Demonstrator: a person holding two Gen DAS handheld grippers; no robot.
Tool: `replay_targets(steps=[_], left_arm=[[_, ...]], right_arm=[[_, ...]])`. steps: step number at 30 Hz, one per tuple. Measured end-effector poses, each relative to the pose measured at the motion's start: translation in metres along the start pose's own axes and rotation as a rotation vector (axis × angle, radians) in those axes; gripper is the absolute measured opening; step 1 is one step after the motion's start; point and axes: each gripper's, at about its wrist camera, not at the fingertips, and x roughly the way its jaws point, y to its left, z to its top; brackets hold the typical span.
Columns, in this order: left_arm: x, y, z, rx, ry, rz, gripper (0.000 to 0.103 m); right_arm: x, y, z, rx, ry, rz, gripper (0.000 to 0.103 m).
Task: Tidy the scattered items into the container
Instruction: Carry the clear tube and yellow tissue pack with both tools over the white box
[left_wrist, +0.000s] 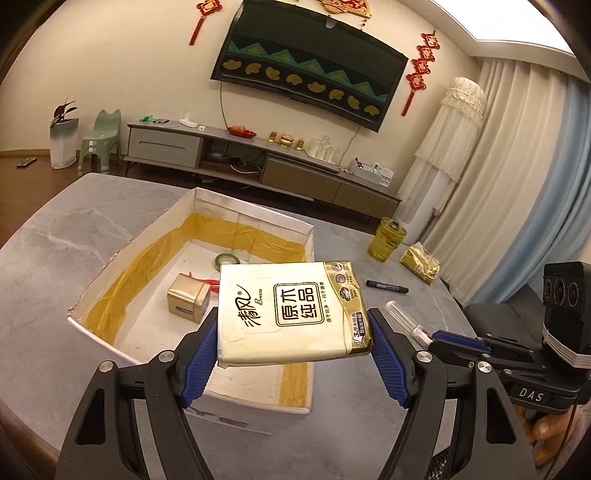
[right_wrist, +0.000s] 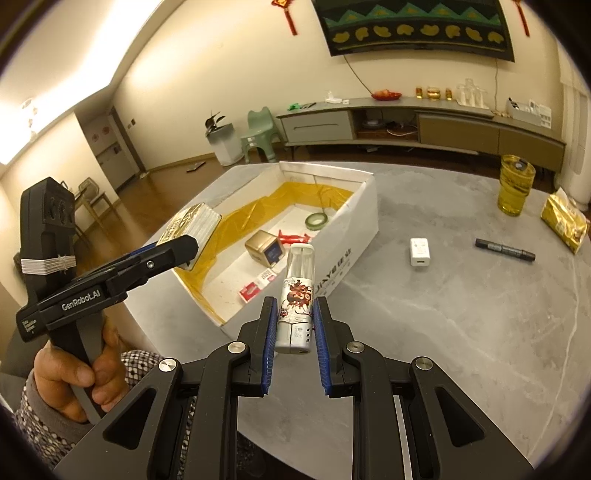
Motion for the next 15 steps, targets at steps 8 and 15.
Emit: replay_targets(steps=[8, 15], left_arm=[[-0.004, 0.024, 0.006, -0.036, -0.020, 0.019, 0.076], [-0.007, 0.041, 0.022, -0.047, -0.043, 0.034, 0.076]], right_arm=[[0.010, 0.017, 0.012, -0.038, 0.008, 0.006, 0.021], [0.019, 0.029, 0.025, -0.074, 0.011, 0.009, 0.021]])
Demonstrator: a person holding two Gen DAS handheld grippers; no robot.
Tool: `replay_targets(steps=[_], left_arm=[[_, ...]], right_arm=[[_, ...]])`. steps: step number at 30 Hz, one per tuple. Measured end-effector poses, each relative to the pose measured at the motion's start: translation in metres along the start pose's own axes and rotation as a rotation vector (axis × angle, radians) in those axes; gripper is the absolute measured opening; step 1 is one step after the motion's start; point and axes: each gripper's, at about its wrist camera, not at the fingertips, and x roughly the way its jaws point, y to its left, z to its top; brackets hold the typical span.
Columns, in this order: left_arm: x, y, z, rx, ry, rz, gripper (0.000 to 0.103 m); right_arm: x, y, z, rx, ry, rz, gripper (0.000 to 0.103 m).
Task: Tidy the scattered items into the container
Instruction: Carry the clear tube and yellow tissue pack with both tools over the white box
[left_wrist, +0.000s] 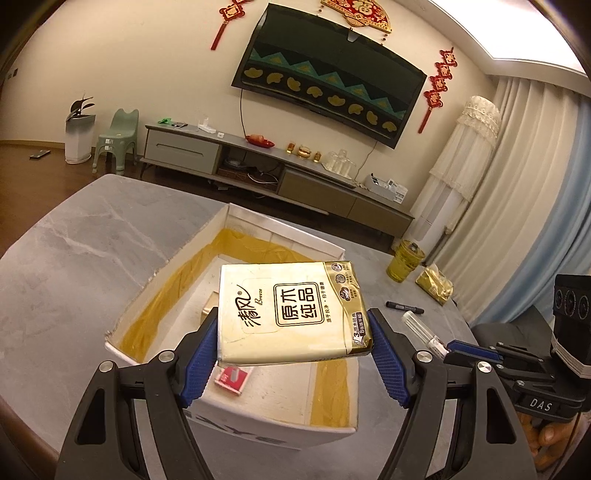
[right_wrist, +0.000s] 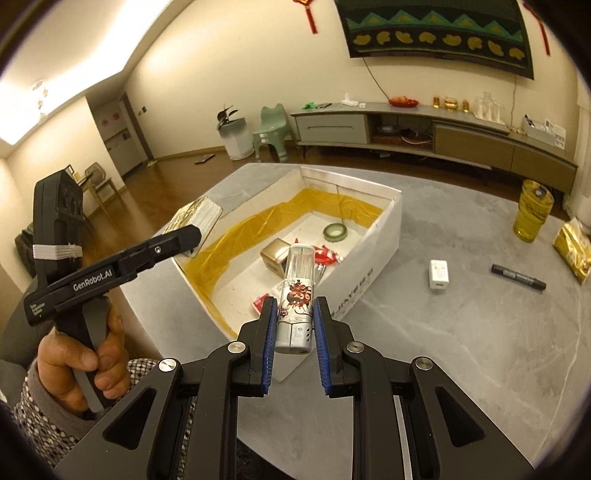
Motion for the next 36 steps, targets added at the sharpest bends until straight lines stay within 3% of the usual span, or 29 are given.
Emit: replay_targets(steps=[13, 21, 29, 36], left_arm=[[0.018, 0.012, 0.042, 0.047, -0.004, 0.013, 0.076], [0.039, 0.001, 0.068, 0.165, 0.028, 0.043, 0.076], [0.074, -0.007, 0.087, 0.254, 0.091, 0.061, 0.076], [0.117, -0.002, 0.097, 0.260, 0.175, 0.063, 0.076]], right_arm=[[0.024, 0.015, 0.025, -0.060, 0.017, -0.005, 0.021], [0.042, 0.016, 0.042, -0.090, 0.027, -0.012, 0.021], [0.065, 0.016, 0.055, -0.116, 0.046, -0.013, 0.021], [0.088, 0.016, 0.056, -0.148, 0.084, -0.008, 0.021]])
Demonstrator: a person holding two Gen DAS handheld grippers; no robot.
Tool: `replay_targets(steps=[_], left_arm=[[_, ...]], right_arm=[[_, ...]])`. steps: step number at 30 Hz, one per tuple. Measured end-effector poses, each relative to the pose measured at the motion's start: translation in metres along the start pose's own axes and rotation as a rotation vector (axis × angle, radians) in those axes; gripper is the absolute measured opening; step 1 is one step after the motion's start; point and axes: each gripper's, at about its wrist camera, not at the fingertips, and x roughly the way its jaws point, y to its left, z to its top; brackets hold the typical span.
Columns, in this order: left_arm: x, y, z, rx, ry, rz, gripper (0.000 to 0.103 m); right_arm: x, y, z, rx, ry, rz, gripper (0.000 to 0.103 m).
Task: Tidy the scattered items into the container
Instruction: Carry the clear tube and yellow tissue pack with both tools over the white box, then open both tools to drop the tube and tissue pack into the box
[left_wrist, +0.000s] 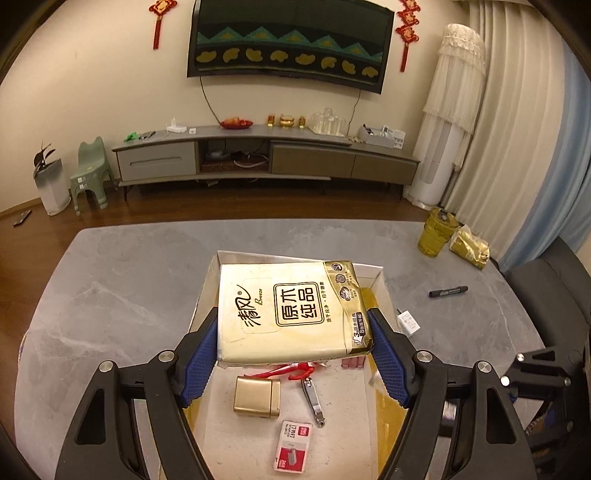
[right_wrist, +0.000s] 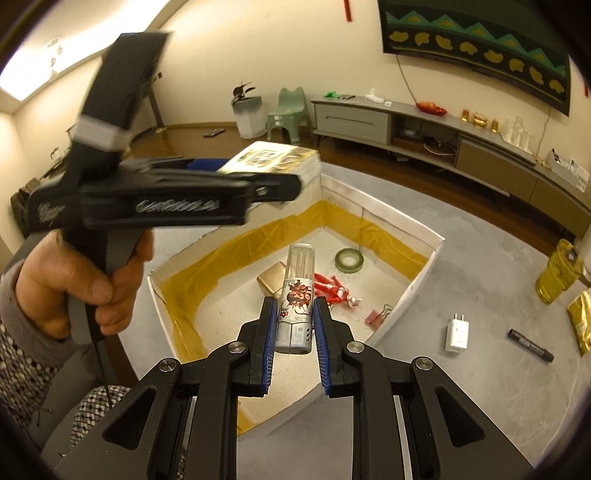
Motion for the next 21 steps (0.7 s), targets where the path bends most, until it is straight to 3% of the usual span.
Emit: replay_targets(steps=[10, 21], left_arm=[[0.065, 0.012, 0.003, 0.004, 0.145, 0.029, 0.076], [0.121, 0.015, 0.002, 0.058, 0.232, 0.106, 0.076]], right_arm=[[0.038, -0.003, 0.001, -0.049, 0.062, 0.007, 0.021], [0.076, -0.009, 0.001, -0.105, 0.139, 0.010, 0.021]])
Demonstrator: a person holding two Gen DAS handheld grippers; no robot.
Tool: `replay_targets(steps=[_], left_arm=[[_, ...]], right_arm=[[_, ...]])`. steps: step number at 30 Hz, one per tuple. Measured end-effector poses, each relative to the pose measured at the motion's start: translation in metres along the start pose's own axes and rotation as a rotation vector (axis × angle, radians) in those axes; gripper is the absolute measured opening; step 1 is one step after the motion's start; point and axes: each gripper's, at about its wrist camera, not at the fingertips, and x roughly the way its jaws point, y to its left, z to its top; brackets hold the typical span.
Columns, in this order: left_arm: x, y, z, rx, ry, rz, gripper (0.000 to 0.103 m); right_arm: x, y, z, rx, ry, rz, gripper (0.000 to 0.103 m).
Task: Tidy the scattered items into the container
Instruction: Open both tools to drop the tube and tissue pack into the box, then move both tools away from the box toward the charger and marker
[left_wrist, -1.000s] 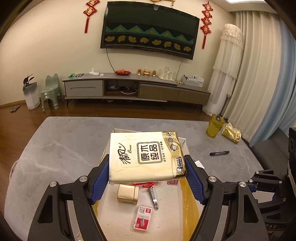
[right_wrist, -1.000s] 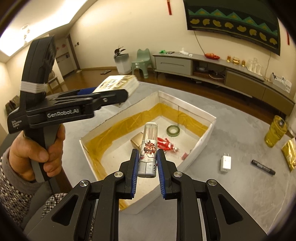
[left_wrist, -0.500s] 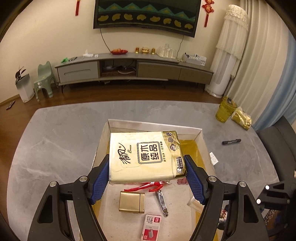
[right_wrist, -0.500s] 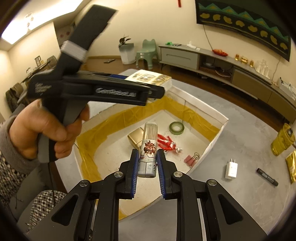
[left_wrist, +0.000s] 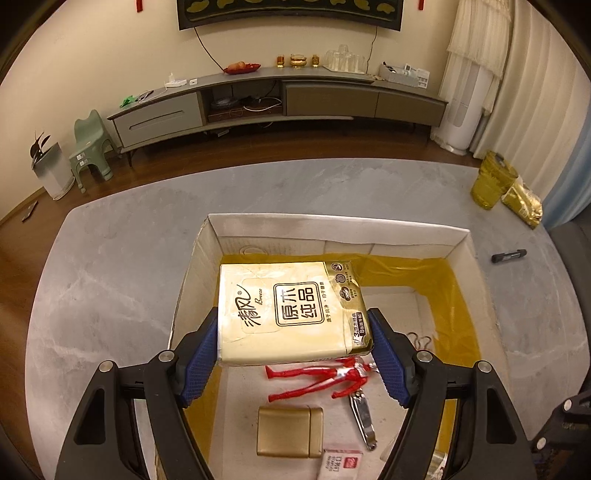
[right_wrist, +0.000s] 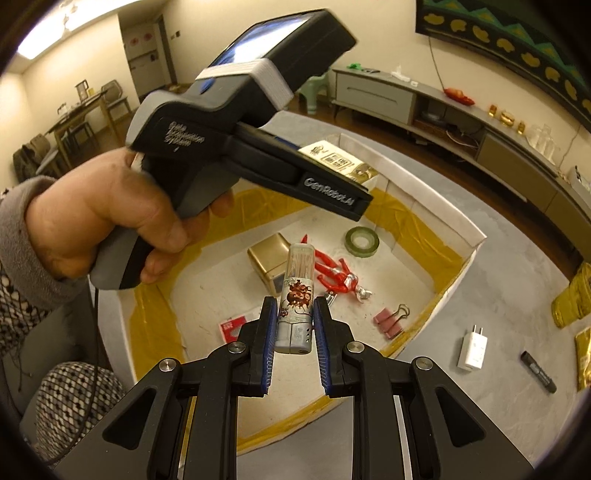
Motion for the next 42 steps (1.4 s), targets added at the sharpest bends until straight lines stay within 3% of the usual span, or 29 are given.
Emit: replay_targets(steps=[5, 8, 25, 42], left_arm=[[0.018, 0.002, 0.007, 0.002, 0.028, 0.004, 0.077], [0.024, 0.006, 0.008, -0.017, 0.052, -0.010, 0.077], [0.011, 0.019, 0.003, -0.039, 0.041, -0.017, 0.077], [-0.048, -0.019, -0.023, 0.032, 0.024, -0.009, 0.077]], right_arm=[[0.015, -0.010, 0.001, 0.040, 0.025, 0.010, 0.022], [0.019, -0.019, -0.001, 0.082, 0.034, 0.033, 0.033], [0.008, -0.018, -0.014, 0.134, 0.021, 0.092, 0.033], [-0.039, -0.010, -0.037, 0.182, -0.043, 0.162, 0.034]])
